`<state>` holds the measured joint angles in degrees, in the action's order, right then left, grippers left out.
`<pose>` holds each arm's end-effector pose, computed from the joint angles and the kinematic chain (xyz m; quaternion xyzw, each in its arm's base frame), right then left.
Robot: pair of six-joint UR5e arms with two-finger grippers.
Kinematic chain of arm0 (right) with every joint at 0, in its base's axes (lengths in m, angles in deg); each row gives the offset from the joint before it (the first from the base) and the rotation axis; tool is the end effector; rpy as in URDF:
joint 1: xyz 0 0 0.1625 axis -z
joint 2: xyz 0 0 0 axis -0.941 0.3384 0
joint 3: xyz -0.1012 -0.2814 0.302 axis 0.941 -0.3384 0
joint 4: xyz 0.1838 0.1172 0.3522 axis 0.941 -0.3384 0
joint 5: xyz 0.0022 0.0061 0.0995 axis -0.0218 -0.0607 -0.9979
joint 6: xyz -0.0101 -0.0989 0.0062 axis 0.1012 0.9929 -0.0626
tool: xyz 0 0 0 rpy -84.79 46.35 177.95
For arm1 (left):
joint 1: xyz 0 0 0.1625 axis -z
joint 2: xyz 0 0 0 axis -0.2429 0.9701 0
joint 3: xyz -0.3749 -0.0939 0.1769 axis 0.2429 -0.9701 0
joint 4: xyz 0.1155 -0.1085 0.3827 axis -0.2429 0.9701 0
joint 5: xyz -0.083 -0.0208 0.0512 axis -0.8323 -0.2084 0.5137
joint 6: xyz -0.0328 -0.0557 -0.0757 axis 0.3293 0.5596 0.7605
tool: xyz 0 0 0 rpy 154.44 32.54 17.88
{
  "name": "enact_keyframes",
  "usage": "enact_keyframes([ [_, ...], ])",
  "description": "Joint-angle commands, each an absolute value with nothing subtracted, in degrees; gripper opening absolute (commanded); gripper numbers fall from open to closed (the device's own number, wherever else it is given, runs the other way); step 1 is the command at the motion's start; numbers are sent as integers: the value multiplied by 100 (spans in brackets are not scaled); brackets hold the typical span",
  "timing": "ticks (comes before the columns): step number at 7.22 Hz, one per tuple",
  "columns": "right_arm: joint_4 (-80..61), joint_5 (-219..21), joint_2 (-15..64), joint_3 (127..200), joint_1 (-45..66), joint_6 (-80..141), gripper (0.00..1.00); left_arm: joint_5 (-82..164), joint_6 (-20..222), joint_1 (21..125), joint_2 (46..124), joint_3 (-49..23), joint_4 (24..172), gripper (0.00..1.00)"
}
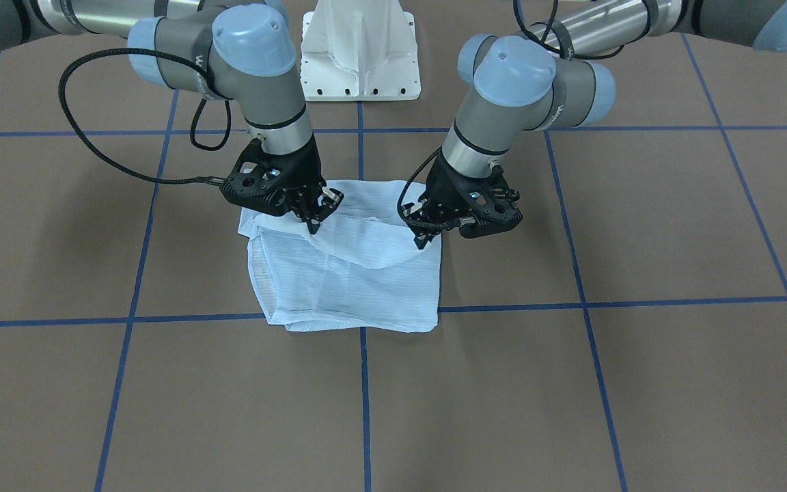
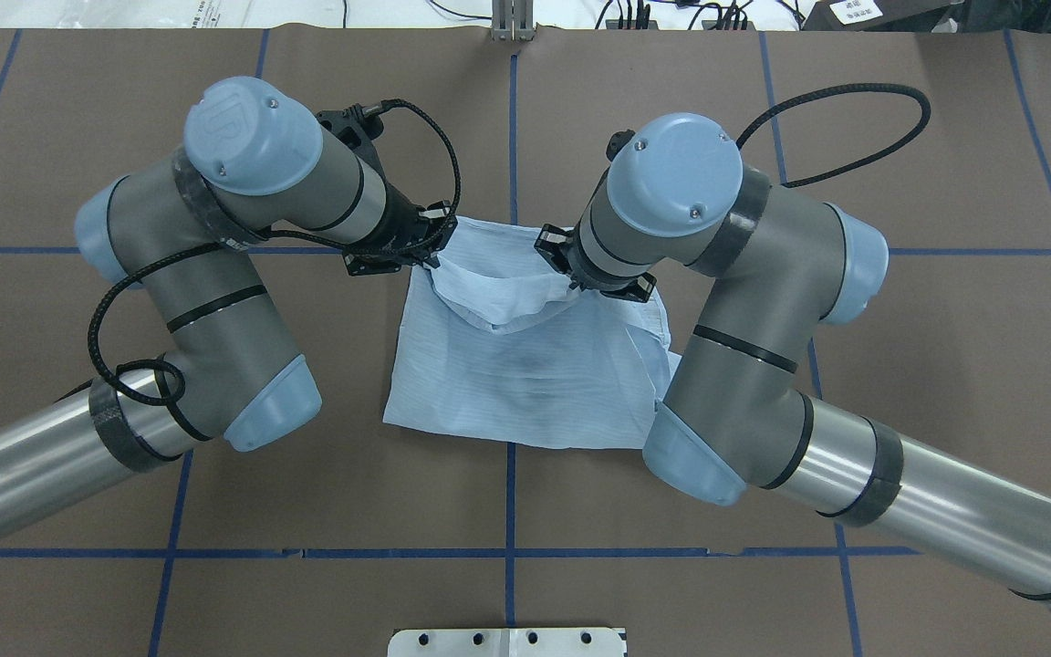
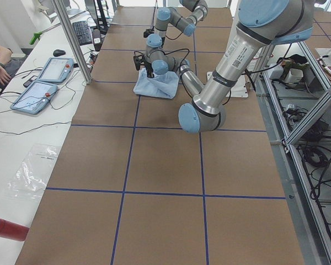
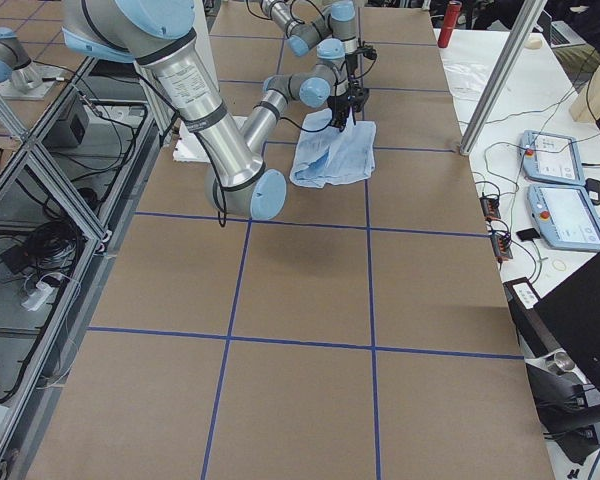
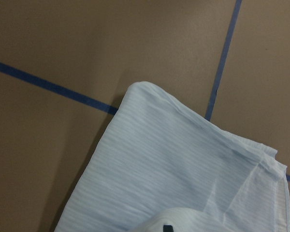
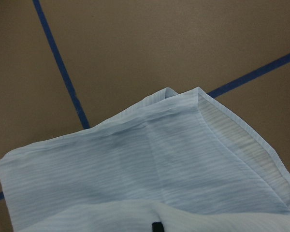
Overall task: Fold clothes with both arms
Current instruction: 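Fold the near edge with both grippers over toward the far edge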
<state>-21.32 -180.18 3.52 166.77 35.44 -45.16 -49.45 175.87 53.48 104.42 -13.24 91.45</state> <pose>-0.5005 -0.4804 0.1848 0.0050 -0.4207 0.2421 0.8743 0.4770 -0.5167 0.1990 0.0132 0.5177 -0.1938 0.8332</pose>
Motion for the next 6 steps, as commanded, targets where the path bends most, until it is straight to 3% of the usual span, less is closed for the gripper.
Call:
enact_keyframes([
  [1, -1749, -18031, 315, 16110, 3507, -4484, 0, -4937, 17593, 5370, 10477, -1171, 9289, 0],
  [2, -1390, -18040, 306, 15829, 3454, -4484, 0, -4937, 17610, 5378, 10486, -1119, 9289, 0],
  [4, -1036, -18241, 88, 15310, 3322, -4475, 0, -4928, 17680, 5370, 10818, -315, 9831, 0],
  [6, -1026, -18259, -72, 15071, 3322, -4466, 0, -4910, 17637, 5370, 10838, -108, 9992, 0],
])
